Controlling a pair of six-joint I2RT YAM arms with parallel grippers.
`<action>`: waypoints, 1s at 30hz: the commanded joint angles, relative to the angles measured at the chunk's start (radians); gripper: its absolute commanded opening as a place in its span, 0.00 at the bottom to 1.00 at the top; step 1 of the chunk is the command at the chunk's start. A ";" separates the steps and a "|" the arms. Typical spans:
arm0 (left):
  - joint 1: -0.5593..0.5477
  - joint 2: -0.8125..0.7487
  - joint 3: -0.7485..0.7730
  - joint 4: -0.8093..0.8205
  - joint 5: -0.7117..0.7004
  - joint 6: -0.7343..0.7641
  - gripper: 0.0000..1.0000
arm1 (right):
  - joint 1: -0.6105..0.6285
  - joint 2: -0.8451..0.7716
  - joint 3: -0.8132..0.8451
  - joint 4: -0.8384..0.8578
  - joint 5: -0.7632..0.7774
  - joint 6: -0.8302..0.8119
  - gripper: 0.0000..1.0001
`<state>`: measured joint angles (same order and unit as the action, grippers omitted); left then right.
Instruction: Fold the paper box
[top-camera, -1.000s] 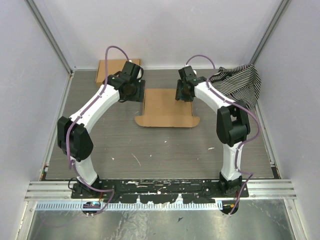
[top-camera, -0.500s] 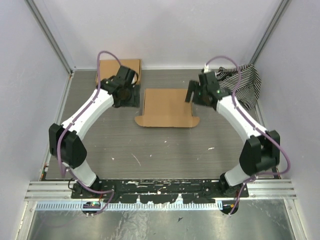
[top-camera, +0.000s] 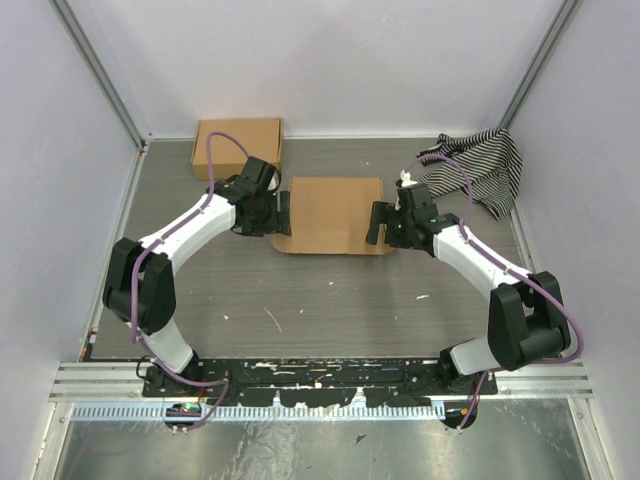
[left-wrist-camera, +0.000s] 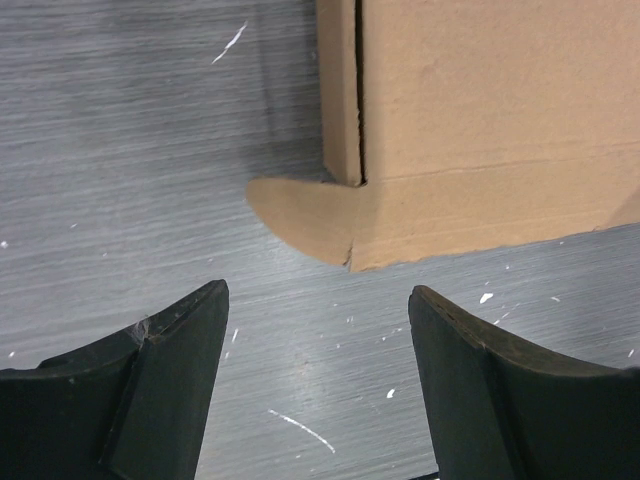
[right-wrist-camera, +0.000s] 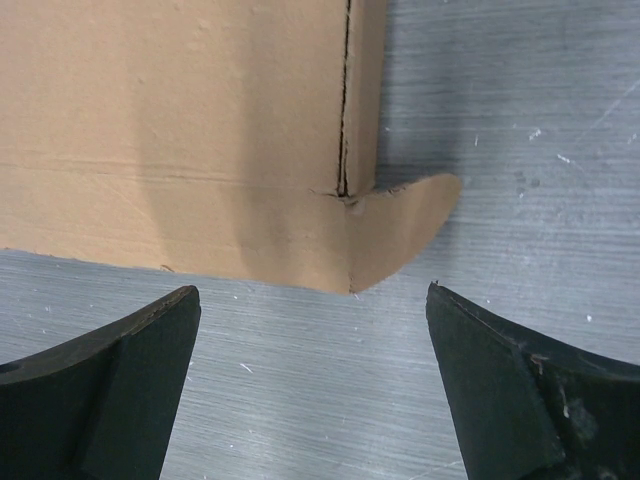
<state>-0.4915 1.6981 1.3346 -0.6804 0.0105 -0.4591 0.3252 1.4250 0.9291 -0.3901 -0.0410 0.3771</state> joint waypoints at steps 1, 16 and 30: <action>0.002 0.055 0.036 0.068 0.065 -0.025 0.79 | 0.001 0.021 0.047 0.091 -0.023 -0.042 1.00; 0.000 0.131 0.035 0.099 0.106 -0.052 0.77 | 0.001 0.074 0.024 0.130 -0.049 -0.091 1.00; -0.002 0.180 0.034 0.118 0.126 -0.049 0.76 | 0.002 0.081 -0.017 0.172 -0.127 -0.101 1.00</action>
<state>-0.4915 1.8599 1.3617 -0.5816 0.1074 -0.5053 0.3252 1.5230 0.9176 -0.2741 -0.1226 0.2893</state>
